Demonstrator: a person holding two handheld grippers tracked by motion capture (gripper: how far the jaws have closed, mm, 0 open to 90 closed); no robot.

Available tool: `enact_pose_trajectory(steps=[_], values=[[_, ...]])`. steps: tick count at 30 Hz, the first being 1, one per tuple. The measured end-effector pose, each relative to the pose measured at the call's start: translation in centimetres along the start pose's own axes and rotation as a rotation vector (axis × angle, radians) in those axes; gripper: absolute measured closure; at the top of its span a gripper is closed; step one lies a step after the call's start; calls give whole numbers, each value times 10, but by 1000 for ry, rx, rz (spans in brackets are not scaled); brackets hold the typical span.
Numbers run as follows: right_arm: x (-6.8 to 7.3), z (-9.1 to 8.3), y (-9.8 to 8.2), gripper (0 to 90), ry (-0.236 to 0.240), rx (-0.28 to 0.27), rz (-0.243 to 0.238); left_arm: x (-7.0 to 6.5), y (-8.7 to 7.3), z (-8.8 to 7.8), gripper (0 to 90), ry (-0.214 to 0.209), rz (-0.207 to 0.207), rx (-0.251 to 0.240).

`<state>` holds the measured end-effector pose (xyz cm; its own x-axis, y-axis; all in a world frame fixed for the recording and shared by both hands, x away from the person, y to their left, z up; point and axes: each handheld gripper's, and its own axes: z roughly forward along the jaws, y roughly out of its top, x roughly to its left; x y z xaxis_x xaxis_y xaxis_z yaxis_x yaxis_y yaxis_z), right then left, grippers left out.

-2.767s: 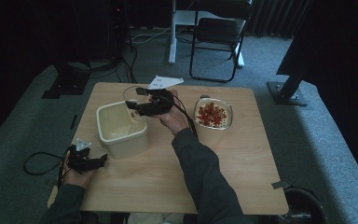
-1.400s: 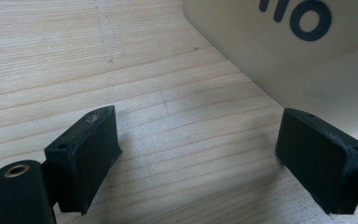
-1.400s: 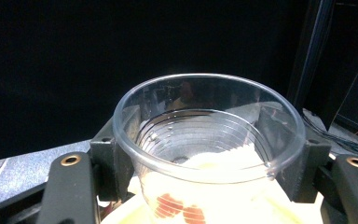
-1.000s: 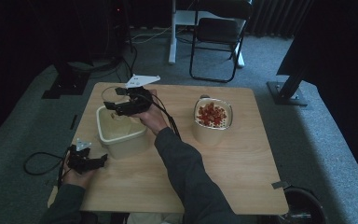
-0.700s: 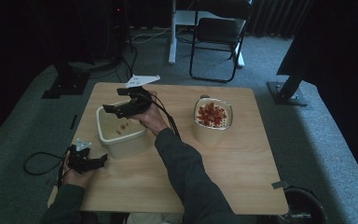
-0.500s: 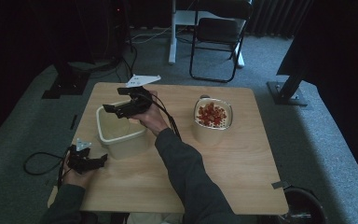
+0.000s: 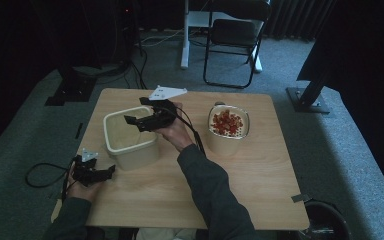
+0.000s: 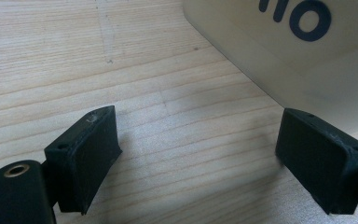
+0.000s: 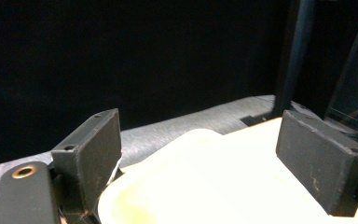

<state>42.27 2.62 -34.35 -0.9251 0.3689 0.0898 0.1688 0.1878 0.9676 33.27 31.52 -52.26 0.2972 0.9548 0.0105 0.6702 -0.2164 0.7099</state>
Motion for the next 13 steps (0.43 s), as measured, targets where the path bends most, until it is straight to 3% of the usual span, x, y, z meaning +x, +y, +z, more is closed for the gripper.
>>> enact_pose_trajectory(steps=[13], values=[[-3,-56,-51,145,-57,36,27,0,0,0,135,0,0,2]])
